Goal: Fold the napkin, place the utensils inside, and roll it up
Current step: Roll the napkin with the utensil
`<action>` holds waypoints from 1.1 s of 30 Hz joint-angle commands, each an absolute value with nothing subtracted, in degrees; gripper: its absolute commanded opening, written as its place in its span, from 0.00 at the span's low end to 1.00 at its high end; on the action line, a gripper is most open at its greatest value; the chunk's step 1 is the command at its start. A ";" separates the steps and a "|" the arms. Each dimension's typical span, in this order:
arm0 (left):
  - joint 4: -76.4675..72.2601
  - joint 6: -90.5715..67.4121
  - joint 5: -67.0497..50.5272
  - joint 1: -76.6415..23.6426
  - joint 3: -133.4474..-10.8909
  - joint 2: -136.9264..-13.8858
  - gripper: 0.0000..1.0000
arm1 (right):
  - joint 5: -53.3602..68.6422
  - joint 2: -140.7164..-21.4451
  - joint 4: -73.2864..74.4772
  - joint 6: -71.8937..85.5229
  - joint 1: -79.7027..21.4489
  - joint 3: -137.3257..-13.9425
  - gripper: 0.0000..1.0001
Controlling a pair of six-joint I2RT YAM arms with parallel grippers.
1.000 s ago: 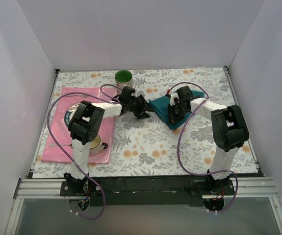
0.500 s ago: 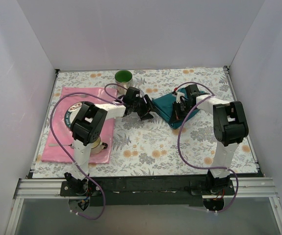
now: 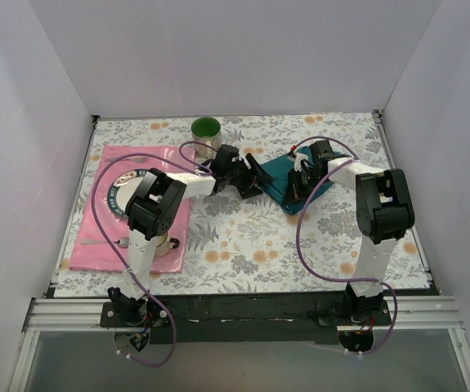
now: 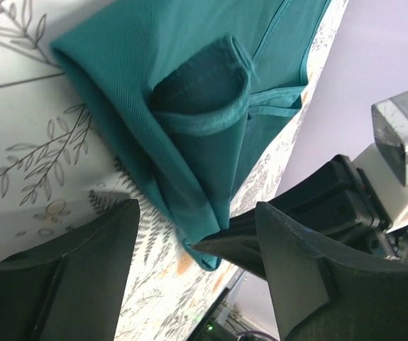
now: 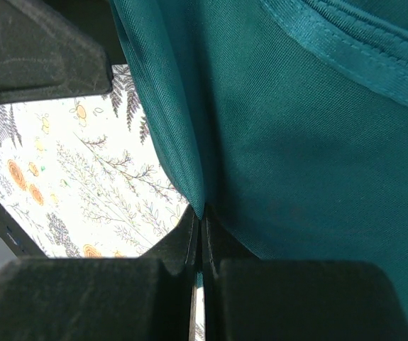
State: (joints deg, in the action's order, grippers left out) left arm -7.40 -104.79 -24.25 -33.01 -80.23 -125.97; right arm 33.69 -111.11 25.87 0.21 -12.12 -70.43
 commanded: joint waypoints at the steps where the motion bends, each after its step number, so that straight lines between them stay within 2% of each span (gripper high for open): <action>1: -5.10 -107.13 -21.62 -33.49 -82.18 -128.49 0.66 | 35.16 -110.83 26.63 0.35 -12.04 -72.51 0.01; 4: -4.66 -108.37 -21.18 -33.49 -82.88 -129.46 0.63 | 35.07 -110.92 26.89 0.18 -11.95 -72.77 0.01; 13: -3.96 -108.55 -20.39 -33.93 -84.20 -129.64 0.40 | 33.40 -109.86 27.60 0.18 -12.22 -72.86 0.01; 15: -4.13 -108.55 -20.74 -34.01 -84.11 -129.55 0.31 | 32.70 -109.43 27.77 -1.30 -12.57 -72.95 0.01; 17: -4.04 -108.63 -20.92 -33.93 -84.20 -129.81 0.26 | 31.73 -109.34 28.04 -1.76 -13.35 -73.21 0.01; 18: -3.96 -108.46 -21.35 -33.93 -84.63 -129.90 0.16 | 30.86 -109.42 28.56 -1.93 -13.53 -73.65 0.01; 21: -2.99 -108.11 -21.09 -33.93 -84.90 -129.73 0.02 | 27.88 -109.25 29.88 -2.81 -14.59 -74.26 0.01; 22: -2.81 -108.02 -21.18 -34.01 -84.99 -129.64 0.00 | 26.99 -108.90 30.06 -2.99 -14.94 -74.62 0.03; 23: -2.03 -107.93 -21.18 -34.01 -85.08 -129.64 0.00 | 24.63 -108.46 30.15 -3.25 -15.64 -74.62 0.13; 26: -0.71 -108.28 -22.15 -34.01 -85.96 -129.64 0.00 | 19.37 -106.00 30.23 -3.69 -17.57 -74.80 0.33; 33: 3.78 -108.54 -23.99 -33.93 -89.03 -129.72 0.00 | 9.94 -97.66 26.20 -5.62 -22.23 -72.60 0.55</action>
